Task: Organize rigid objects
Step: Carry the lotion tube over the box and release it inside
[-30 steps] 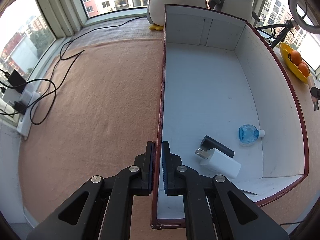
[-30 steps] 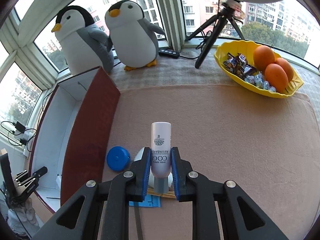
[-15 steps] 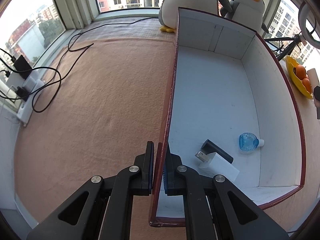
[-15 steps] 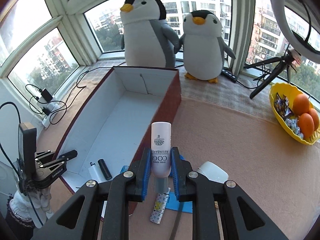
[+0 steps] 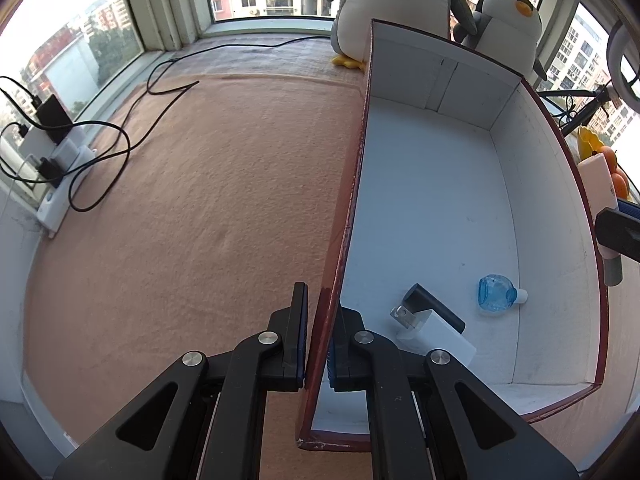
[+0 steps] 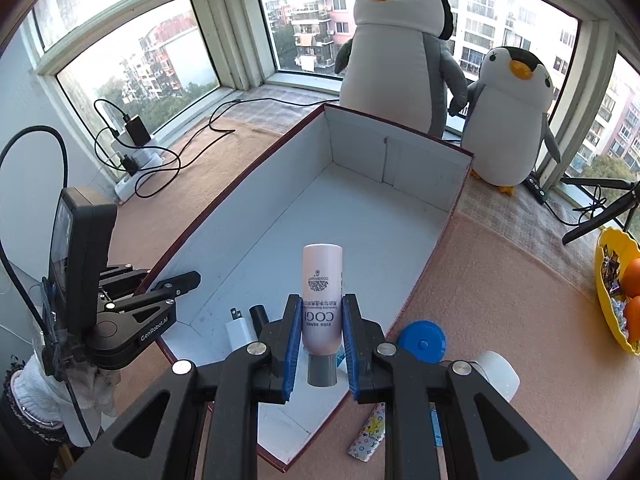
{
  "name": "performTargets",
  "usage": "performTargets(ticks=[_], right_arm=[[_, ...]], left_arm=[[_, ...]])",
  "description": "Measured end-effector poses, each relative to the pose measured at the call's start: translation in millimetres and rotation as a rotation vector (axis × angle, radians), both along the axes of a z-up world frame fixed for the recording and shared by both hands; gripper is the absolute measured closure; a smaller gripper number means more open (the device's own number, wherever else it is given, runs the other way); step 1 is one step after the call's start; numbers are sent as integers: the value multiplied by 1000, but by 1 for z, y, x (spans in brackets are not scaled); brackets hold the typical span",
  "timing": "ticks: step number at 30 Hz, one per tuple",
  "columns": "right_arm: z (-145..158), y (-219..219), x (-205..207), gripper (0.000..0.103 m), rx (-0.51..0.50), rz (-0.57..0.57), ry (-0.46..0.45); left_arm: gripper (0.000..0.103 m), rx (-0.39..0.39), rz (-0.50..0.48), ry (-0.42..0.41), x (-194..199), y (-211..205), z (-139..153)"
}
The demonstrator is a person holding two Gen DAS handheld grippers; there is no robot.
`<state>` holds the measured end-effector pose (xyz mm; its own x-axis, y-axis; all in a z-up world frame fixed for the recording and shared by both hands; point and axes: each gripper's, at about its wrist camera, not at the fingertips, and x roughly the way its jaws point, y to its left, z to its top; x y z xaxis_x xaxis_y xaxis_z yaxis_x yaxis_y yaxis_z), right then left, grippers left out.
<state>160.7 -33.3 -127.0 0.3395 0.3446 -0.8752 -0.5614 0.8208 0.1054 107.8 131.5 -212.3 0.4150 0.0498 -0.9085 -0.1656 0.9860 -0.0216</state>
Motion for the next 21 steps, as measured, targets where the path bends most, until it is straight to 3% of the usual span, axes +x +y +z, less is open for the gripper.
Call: performTargets(ticks=[14,21], right_arm=[[-13,8,1,85,-9,21,28],[-9,4,1,74,-1,9,20]], left_arm=[[97,7,1,6,0,-1,1],[97,16,-13,12,0,-2,1]])
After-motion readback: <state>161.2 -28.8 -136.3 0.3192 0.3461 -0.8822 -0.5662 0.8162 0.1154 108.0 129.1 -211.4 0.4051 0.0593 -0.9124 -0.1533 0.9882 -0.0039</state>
